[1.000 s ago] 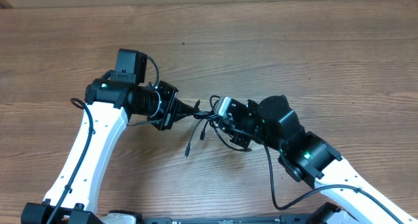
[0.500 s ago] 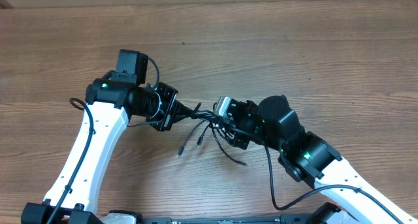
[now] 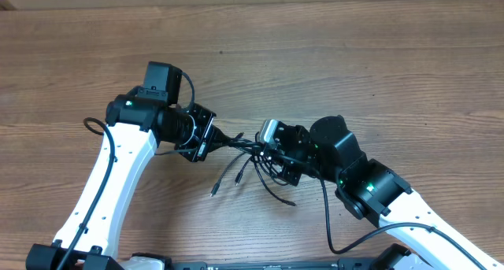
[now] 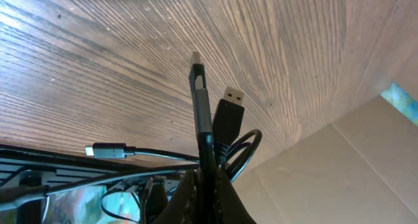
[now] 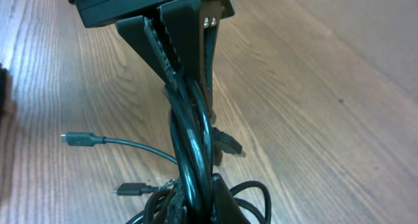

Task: Untangle cables

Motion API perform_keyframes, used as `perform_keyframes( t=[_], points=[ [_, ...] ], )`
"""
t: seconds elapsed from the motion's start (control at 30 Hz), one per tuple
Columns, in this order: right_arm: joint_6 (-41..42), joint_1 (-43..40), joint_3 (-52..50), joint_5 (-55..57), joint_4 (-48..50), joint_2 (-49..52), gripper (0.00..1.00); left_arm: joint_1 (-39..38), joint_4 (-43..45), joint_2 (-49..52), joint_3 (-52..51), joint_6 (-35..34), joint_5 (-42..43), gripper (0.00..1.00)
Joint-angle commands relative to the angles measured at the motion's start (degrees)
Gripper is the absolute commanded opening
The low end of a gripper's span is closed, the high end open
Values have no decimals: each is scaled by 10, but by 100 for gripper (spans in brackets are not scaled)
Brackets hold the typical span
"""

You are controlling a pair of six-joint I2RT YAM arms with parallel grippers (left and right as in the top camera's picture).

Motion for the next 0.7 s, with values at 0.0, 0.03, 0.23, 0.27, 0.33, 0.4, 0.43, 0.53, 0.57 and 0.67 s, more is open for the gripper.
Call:
perform_keyframes(
  t=[0.0,0.03,0.23,0.27,0.33,0.4,0.43,0.53,0.57,0.67],
  points=[
    [44,-2,12,6,1,-8,4,1,-9,1,10,1,-54,4],
    [57,-2,12,3,1,-8,4,2,-16,1,10,1,-70,4],
    [73,-2,12,2,5,-8,4,2,-29,1,10,-1,-107,4],
    [73,-2,12,3,6,-8,4,2,-30,1,11,-1,-112,4],
    [74,-2,12,3,7,-8,4,2,-33,1,10,-1,-119,4],
    [73,-2,12,3,8,-8,4,2,-35,1,11,-1,-121,4],
    [74,-2,12,3,8,-8,4,2,-36,1,10,-1,-121,4],
    [83,-2,12,3,9,-8,4,2,-38,1,10,-1,-132,4],
    [84,-2,12,3,10,-8,4,2,-43,1,10,-1,-147,4],
    [84,-2,12,3,10,-8,4,2,-55,1,10,-1,-172,4]
  ],
)
